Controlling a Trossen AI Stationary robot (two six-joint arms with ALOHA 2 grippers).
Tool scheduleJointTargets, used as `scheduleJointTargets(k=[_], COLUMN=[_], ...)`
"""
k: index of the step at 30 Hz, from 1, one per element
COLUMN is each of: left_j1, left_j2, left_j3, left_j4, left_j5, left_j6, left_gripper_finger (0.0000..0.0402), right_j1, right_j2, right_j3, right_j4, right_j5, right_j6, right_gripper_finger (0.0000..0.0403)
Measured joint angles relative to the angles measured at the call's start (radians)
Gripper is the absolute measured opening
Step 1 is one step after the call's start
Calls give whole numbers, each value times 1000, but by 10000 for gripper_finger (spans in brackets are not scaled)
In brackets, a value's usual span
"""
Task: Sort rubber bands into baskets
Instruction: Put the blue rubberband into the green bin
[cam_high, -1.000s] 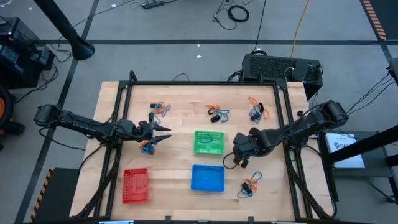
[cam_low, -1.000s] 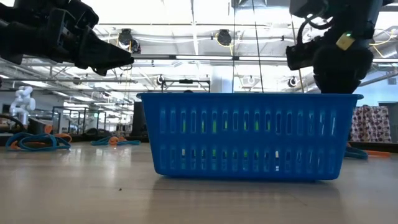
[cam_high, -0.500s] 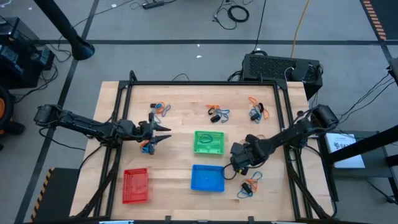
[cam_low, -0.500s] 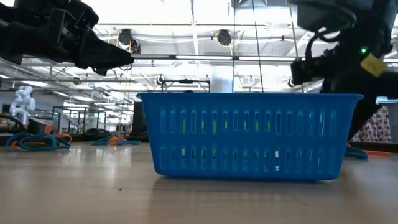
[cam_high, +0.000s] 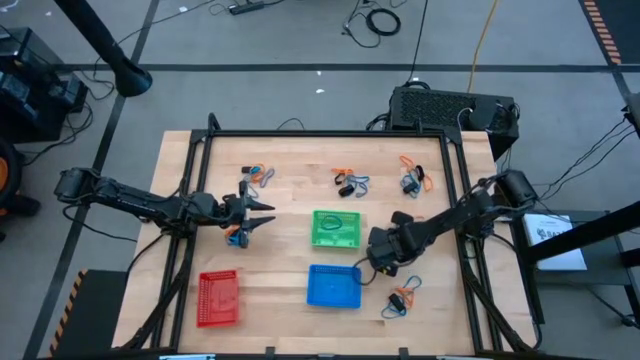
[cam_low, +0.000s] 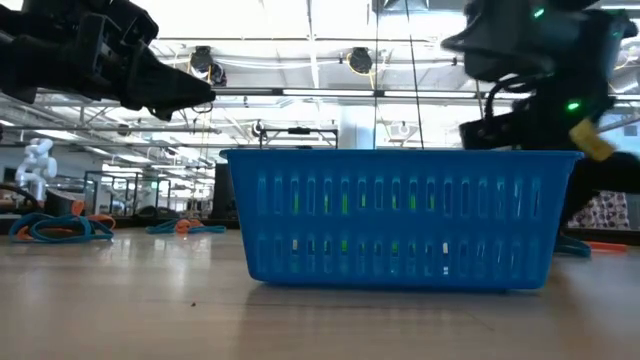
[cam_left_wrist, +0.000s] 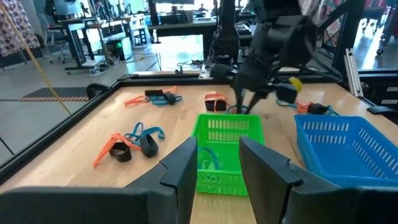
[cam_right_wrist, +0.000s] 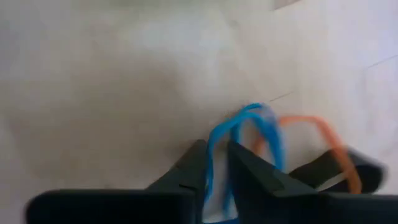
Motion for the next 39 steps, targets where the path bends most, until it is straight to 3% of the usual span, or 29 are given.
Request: scheduleJointTargets(k=[3,14,19,28,33,39], left_j1=[2,2,1,1,2,2], left_j2=[0,0,0,0,0,0], left_j3=[0,0,0,0,0,0], left_j4=[1,-1,0,-4,-93,-167], left_j5=[0,0,0,-10,-7,-4], left_j6=[0,0,0,0,-31,-63], left_gripper_finger=[127,127,127,127,127,127], right_j1=[-27,-41,-41,-41,-46,-71], right_j2=[-27,-243,-319,-185,-117,-99], right_j3=[-2,31,33,35,43,44], right_j4=[-6,-27,179,771,815,808], right_j5=[2,-8,36,63,63,67], right_j6=[-27,-70,-150,-479,-550,-500], right_gripper_finger=[7,1,1,0,3,28])
